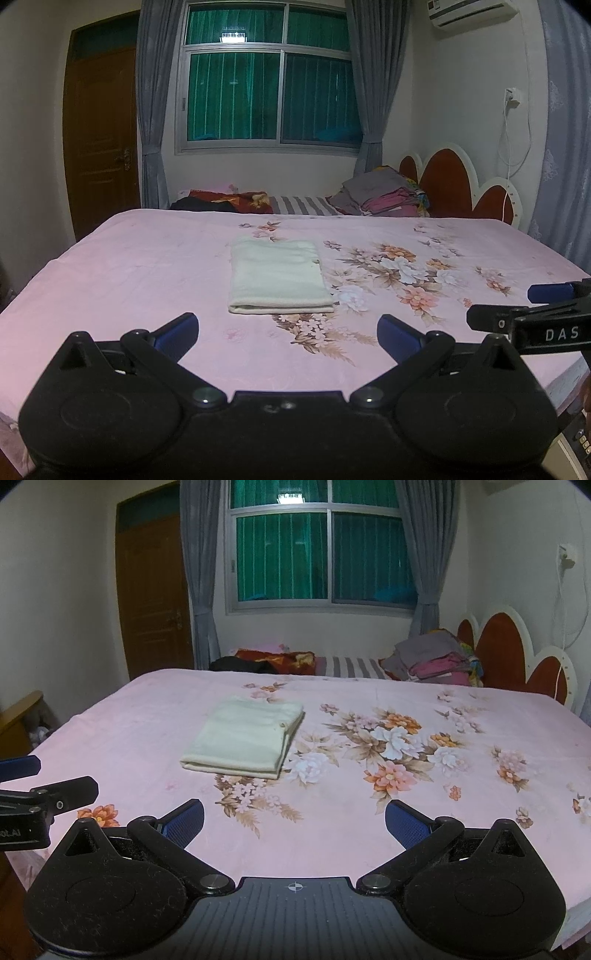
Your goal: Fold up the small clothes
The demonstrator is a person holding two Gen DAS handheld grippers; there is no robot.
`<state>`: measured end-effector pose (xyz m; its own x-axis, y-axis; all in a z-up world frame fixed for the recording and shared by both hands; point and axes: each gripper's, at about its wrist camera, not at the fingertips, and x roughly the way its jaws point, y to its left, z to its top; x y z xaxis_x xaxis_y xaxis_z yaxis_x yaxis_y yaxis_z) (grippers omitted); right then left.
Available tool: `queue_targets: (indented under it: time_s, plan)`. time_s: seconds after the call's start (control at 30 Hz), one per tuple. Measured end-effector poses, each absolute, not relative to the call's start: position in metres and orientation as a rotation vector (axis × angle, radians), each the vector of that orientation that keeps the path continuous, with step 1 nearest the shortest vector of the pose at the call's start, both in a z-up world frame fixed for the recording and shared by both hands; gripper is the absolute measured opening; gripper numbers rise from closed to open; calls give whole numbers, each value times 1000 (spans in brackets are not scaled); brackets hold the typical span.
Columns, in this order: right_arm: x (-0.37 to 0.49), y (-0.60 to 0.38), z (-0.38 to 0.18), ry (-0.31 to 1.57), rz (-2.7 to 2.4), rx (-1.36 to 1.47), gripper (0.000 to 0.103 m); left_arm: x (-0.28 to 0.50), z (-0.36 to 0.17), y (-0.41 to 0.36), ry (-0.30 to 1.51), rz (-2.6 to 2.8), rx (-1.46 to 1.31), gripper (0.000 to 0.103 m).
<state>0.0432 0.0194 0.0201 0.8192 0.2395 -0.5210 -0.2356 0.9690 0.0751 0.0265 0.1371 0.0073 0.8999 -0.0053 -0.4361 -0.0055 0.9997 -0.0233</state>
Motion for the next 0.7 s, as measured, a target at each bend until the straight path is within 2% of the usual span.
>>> queue_targets:
  time_s: [0.7]
  plan:
    - [43, 23, 21, 550, 258, 4, 103, 26, 8, 136, 437, 14, -21, 102]
